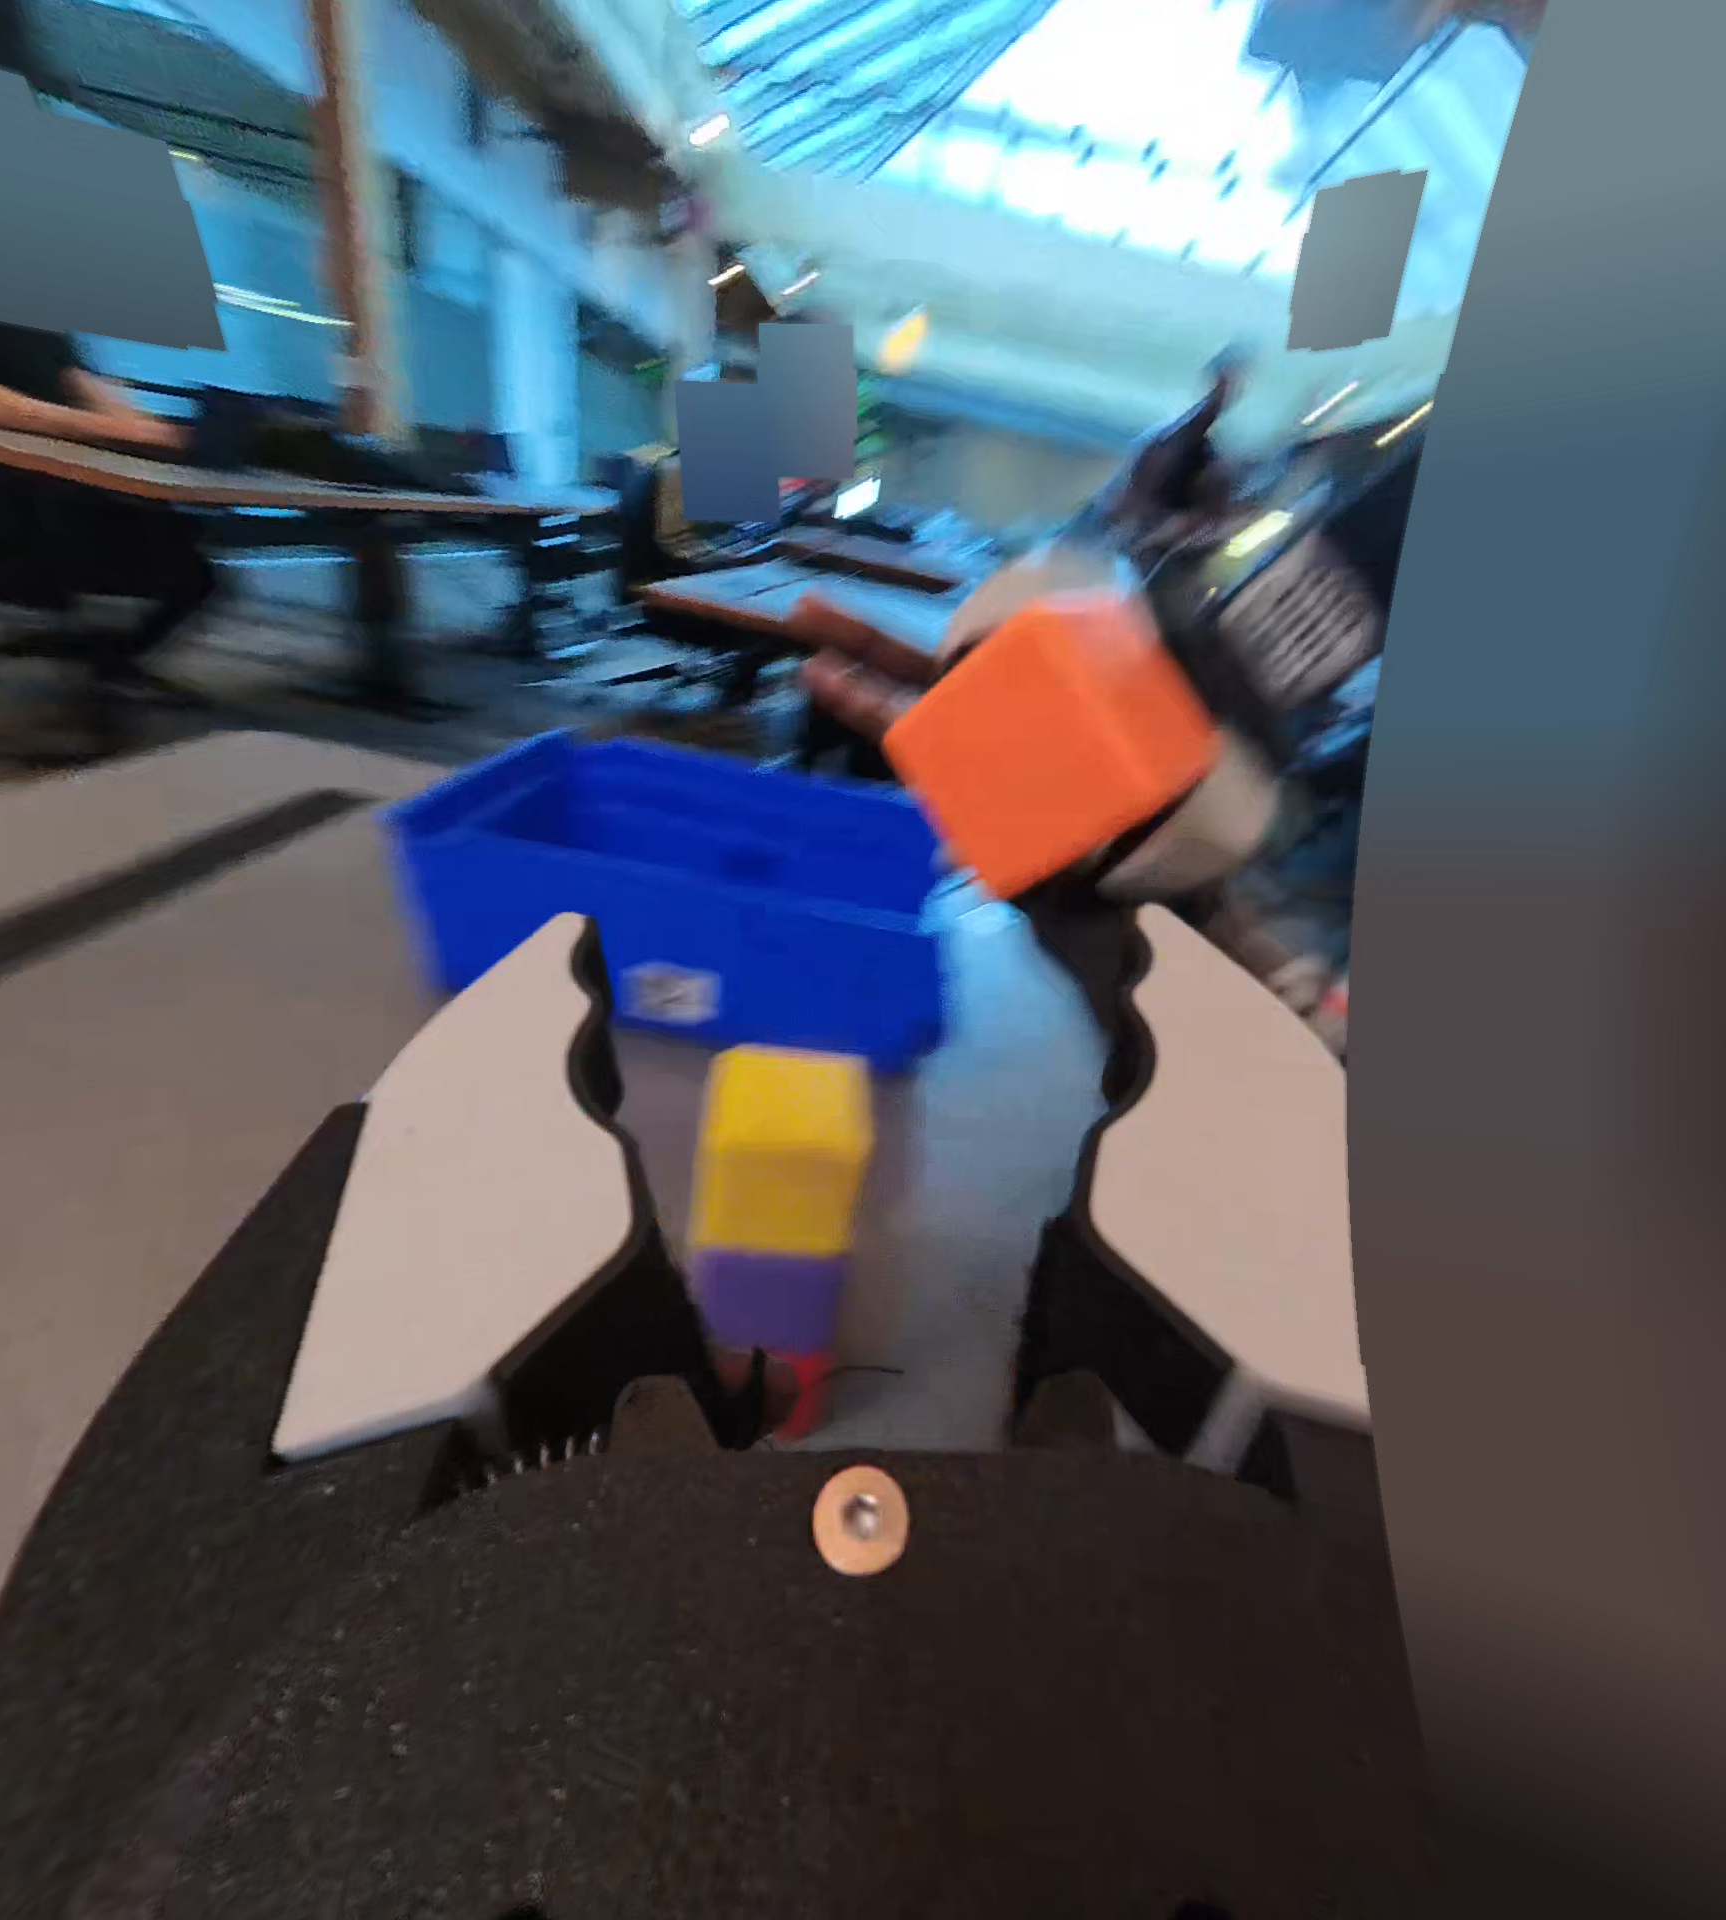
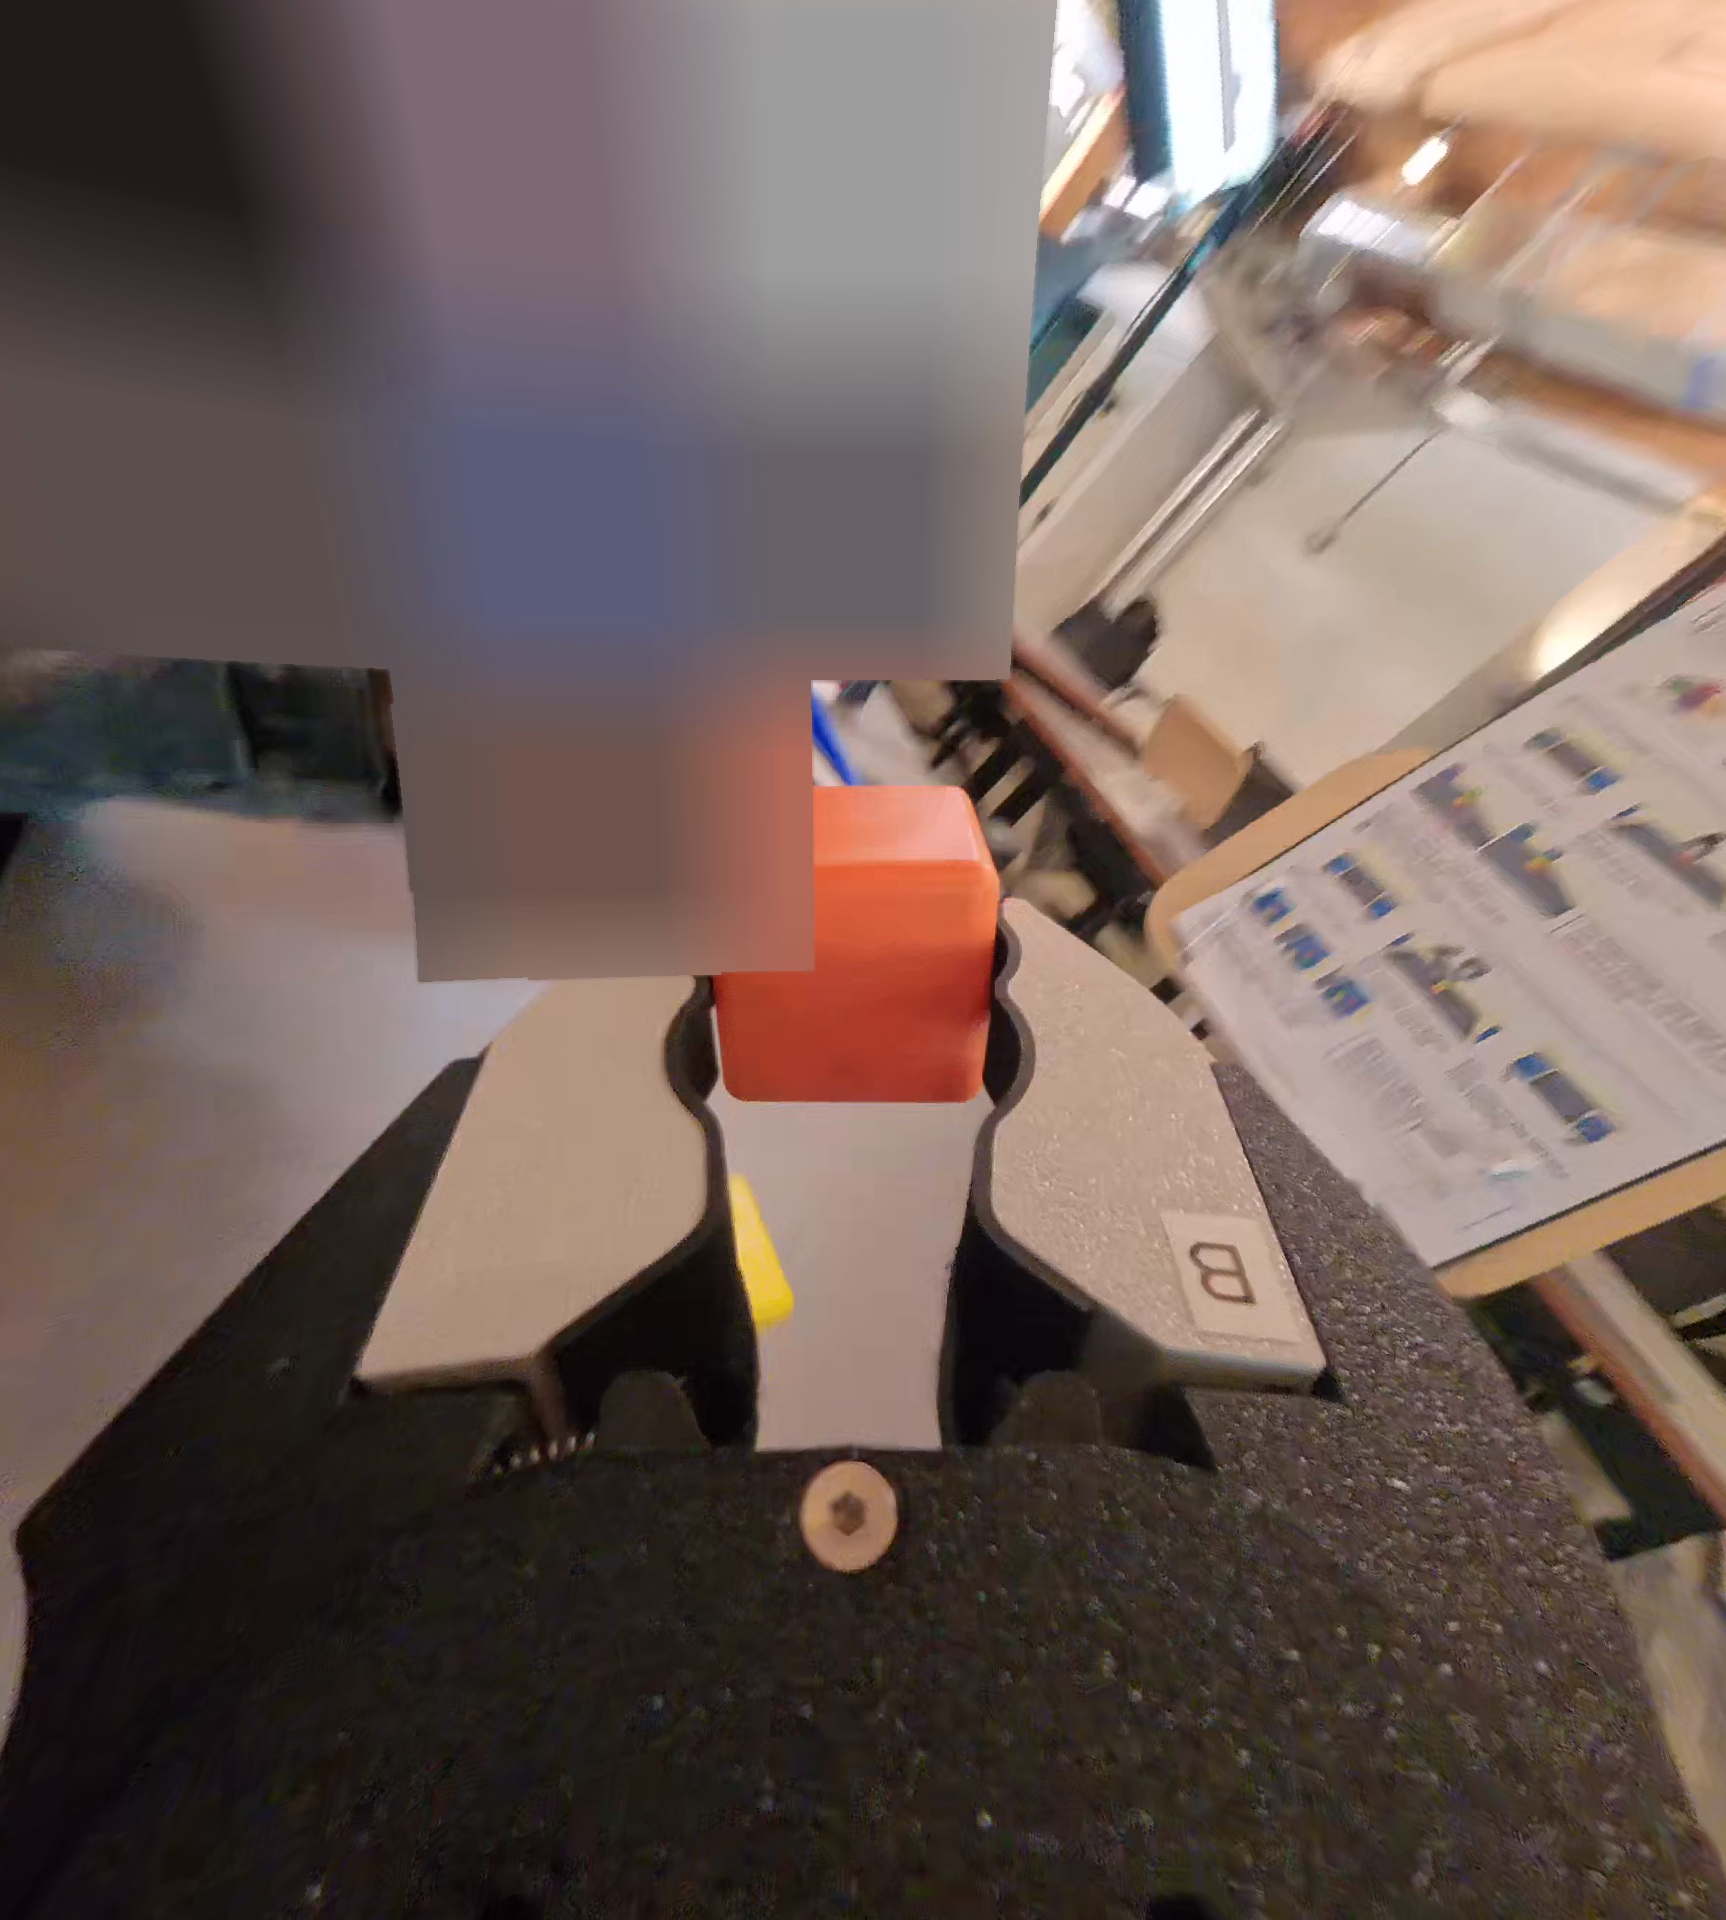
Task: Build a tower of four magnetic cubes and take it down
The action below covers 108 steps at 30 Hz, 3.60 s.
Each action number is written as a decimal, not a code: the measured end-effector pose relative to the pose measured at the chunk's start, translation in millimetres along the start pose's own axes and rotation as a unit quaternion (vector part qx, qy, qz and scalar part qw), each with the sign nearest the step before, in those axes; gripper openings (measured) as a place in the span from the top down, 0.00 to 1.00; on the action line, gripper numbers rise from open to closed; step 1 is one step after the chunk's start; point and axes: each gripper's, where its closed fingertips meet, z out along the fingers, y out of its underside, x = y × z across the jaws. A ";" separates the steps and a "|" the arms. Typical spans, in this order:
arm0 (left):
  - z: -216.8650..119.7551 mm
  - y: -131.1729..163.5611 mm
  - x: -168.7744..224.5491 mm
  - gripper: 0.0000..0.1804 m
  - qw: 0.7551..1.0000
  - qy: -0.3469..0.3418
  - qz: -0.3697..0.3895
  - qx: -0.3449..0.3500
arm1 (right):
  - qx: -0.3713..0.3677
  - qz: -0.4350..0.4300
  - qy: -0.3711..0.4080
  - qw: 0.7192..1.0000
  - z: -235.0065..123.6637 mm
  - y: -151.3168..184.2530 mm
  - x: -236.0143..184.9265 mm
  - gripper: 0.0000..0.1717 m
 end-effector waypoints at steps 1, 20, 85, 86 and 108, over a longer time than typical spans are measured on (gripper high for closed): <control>-1.7 10.8 -9.9 0.45 0.998 -0.041 0.046 -0.029 | -0.030 0.006 -0.033 0.999 -2.9 7.1 0.6 0.72; 50.2 116.1 -19.3 0.73 0.980 -0.040 0.088 -0.175 | -0.490 0.021 -0.400 0.774 -11.4 90.2 -34.5 0.71; -33.0 41.3 4.2 0.22 0.981 0.014 0.166 -0.100 | -0.024 0.215 -0.131 0.968 0.4 56.1 -26.0 0.18; -32.9 45.6 2.7 0.22 0.979 0.010 0.165 -0.117 | -0.036 0.214 -0.133 0.967 0.2 59.2 -27.5 0.18; -46.1 143.3 -15.0 0.23 0.894 -0.017 0.165 -0.416 | -0.323 0.157 -0.229 0.905 -21.3 144.2 -84.6 0.17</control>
